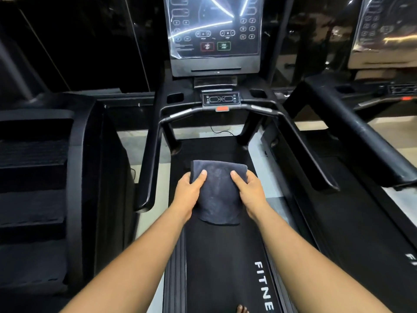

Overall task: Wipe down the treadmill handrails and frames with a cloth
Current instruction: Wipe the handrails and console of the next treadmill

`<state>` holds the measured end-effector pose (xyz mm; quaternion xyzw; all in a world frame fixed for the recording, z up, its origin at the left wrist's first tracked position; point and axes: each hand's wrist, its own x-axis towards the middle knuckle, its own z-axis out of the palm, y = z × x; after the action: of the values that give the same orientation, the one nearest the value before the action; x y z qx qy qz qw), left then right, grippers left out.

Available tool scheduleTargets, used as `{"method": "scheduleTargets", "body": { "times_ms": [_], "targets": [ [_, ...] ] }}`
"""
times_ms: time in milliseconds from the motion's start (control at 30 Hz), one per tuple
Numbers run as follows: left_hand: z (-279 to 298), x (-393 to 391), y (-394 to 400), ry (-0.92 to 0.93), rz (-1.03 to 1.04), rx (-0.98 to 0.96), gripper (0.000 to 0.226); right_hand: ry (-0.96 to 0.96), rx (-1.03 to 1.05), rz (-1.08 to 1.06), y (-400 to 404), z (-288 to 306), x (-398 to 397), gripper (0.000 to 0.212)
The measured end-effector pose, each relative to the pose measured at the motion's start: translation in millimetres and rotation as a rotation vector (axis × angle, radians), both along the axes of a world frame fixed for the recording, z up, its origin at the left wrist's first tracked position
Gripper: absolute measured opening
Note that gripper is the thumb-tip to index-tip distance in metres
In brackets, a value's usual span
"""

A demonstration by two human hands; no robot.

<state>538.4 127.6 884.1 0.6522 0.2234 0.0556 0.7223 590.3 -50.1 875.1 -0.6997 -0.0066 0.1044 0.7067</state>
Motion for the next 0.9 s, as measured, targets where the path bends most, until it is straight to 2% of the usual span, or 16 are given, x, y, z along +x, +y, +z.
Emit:
{"method": "scheduleTargets", "body": {
  "times_ms": [200, 467, 533, 633, 800, 900],
  "targets": [
    [-7.8, 35.2, -61.3, -0.013, 0.016, 0.187, 0.017, -0.044, -0.131, -0.108, -59.2, -9.6, 30.3, 0.021],
    [-22.0, 75.0, -111.5, -0.016, -0.063, 0.185, 0.021, -0.002, -0.114, -0.23, -105.2, -17.1, 57.2, 0.017],
    [-20.0, 92.0, -115.6, -0.001, -0.068, 0.188, 0.022, -0.013, -0.124, -0.24, -107.0, -14.4, 72.0, 0.016],
    [-17.7, 120.7, -111.6, 0.006, -0.065, 0.185, 0.023, -0.02, -0.159, -0.282, -99.7, -15.6, 100.5, 0.025],
    [-12.8, 170.6, -87.5, -0.054, -0.125, 0.134, 0.021, -0.023, -0.18, -0.363, -75.9, -10.3, 147.0, 0.03],
    [-11.6, 208.0, -64.3, -0.097, -0.182, 0.209, 0.017, -0.022, -0.193, -0.415, -60.9, -4.9, 175.8, 0.034]
  ]
}}
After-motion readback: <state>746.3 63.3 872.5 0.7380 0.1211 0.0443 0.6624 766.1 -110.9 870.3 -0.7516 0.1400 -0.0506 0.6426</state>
